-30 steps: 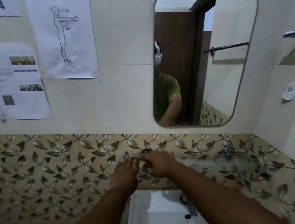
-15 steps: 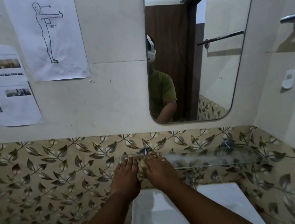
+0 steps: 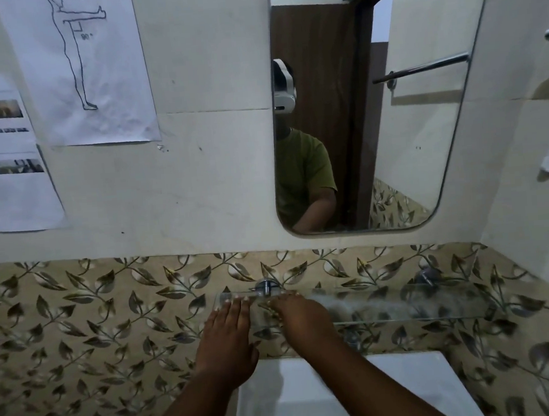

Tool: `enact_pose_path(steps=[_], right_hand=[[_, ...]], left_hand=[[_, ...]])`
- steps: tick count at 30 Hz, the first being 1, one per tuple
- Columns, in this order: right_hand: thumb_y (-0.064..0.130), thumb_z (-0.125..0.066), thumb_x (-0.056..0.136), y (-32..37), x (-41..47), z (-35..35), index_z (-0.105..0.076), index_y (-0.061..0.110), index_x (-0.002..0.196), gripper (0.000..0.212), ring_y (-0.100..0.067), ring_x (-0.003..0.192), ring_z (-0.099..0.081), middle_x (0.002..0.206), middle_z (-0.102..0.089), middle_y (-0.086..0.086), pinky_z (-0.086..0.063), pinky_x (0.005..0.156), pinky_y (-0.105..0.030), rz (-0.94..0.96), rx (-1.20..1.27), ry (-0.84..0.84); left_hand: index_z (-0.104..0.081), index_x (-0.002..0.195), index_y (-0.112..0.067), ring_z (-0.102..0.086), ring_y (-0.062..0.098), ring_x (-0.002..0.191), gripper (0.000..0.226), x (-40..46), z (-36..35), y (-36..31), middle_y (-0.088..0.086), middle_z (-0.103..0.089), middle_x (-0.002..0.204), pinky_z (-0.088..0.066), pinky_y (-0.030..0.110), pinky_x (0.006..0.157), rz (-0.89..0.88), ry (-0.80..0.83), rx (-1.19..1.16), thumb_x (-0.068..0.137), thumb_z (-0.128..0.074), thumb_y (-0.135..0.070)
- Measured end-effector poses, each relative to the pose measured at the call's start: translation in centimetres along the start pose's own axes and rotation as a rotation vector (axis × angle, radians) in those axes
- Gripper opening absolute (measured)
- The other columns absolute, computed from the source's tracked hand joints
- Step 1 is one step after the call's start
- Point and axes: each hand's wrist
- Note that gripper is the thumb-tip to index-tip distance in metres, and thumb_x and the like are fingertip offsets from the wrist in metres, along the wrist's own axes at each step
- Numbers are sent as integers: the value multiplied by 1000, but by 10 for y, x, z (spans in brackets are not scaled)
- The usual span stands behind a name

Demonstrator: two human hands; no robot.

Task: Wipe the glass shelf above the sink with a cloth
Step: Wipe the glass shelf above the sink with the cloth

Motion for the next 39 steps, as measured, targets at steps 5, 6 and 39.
enact_pose_path(steps=[5, 6, 39], right_hand=[[14, -58, 98, 4, 15, 16, -68, 23, 125, 31, -26, 108, -68, 121, -71, -7, -54, 86, -38, -75, -82, 26], [14, -55, 99, 9, 14, 14, -66, 24, 128, 32, -28, 111, -67, 123, -69, -8, -54, 87, -40, -50, -103, 1], [89, -13, 86, -25, -18, 5, -17, 54, 156, 78, -52, 151, -8, 171, -12, -7, -1, 117, -68, 17, -83, 54]], left_hand=[[-48, 146, -11, -55, 30, 133, 98, 1, -3, -3, 12, -57, 145, -28, 42, 116, 16, 13, 2, 61, -60, -58], [-47, 146, -11, -54, 29, 134, 98, 1, -3, -3, 12, -57, 145, -28, 43, 117, 20, 19, 0, 62, -61, -58], [-57, 137, -6, -58, 35, 129, 85, 4, -2, -5, 17, -60, 140, -20, 44, 113, 30, 46, -12, 68, -61, -54]])
Point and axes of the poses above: each hand's wrist, its own x-axis towards the middle knuckle, its own z-axis out of the back of the hand, y = z × x
